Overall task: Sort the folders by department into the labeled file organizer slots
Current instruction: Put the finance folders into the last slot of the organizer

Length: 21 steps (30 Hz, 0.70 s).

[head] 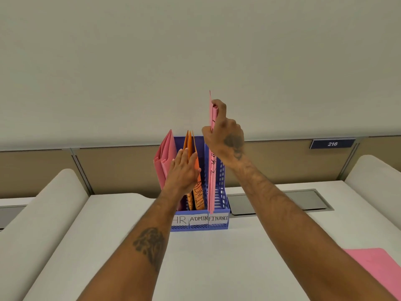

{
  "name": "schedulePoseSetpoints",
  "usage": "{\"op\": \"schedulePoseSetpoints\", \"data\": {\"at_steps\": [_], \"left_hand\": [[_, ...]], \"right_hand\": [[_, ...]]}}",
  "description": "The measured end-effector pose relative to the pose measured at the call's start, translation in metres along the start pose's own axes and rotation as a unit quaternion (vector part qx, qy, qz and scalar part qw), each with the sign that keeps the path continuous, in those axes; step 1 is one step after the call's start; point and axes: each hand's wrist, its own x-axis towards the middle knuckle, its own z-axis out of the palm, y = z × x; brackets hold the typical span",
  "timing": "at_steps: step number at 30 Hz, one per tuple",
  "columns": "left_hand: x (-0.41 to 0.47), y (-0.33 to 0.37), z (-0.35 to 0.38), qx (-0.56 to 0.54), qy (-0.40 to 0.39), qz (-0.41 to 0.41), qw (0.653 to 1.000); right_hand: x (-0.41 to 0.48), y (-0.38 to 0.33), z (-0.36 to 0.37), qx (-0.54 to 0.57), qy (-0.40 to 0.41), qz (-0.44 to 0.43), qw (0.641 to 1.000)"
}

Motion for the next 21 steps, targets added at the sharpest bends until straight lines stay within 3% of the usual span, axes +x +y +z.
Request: {"op": "schedulePoseSetpoints", "data": {"at_steps": [10,21], "left_hand": [[0.003,-0.011,0.018,0.006,0.07,0.038,0.997],[0.004,-0.009,0.024,-0.017,0.093,0.039,0.995]], "right_hand": [[-0.019,0.045,0.053,0.024,0.016,-0.024,0.999],[-0.021,0.064,0.076,0.041,0.03,-0.027,0.998]]}}
